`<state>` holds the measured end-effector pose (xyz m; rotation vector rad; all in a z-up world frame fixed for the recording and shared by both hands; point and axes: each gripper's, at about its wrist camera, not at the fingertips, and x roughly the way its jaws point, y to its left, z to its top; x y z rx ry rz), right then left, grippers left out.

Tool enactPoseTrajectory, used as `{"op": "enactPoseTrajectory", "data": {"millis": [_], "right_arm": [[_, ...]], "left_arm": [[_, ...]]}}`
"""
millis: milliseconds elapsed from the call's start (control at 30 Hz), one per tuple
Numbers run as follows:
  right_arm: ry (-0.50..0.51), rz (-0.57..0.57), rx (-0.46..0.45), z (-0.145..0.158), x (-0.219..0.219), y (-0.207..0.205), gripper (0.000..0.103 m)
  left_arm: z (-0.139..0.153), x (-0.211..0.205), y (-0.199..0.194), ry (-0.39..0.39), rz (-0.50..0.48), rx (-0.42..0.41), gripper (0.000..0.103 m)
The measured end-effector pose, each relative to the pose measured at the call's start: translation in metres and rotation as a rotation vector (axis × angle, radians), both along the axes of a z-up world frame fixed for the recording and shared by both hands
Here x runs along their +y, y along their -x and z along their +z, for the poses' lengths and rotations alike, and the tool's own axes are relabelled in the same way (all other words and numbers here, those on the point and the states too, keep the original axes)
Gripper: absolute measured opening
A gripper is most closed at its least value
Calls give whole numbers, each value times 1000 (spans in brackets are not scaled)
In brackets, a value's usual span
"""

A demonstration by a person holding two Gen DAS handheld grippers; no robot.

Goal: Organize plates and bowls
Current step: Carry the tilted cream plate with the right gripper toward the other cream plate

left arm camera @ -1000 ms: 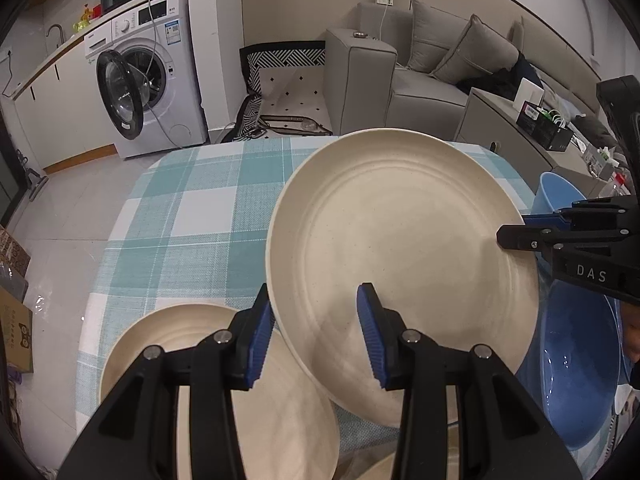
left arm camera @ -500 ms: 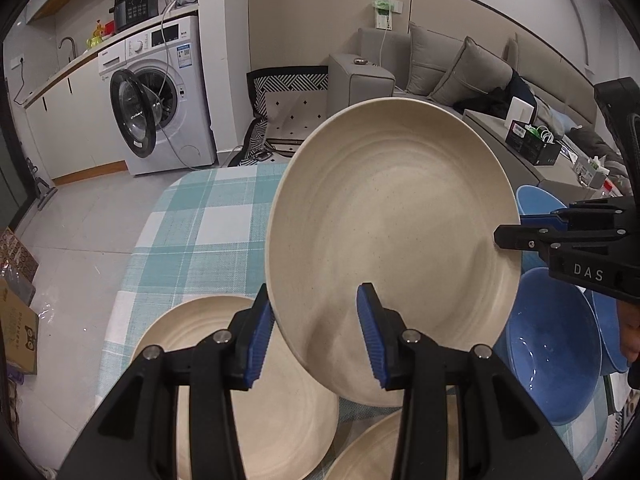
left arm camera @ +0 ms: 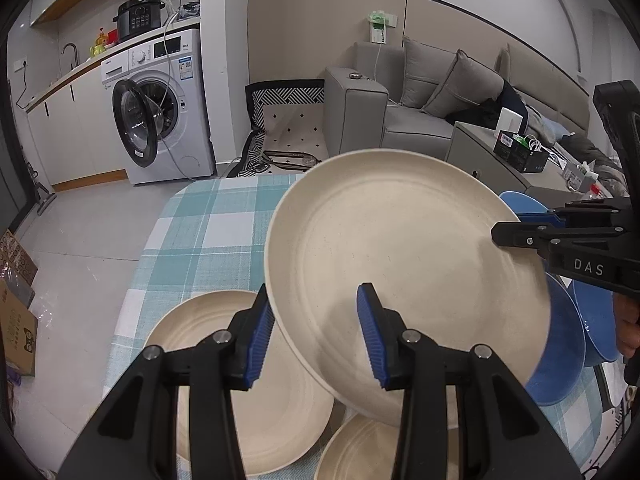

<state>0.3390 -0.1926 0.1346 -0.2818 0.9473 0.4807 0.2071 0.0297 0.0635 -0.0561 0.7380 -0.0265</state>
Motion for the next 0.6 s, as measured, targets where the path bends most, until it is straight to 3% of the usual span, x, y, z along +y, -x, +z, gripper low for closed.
{"op": "enactPoseTrajectory", "data": {"millis": [600], "right_arm": [[-44, 46, -64, 27, -2, 54, 16]], "left_arm": [[18, 5, 47, 2, 10, -65, 40]]}}
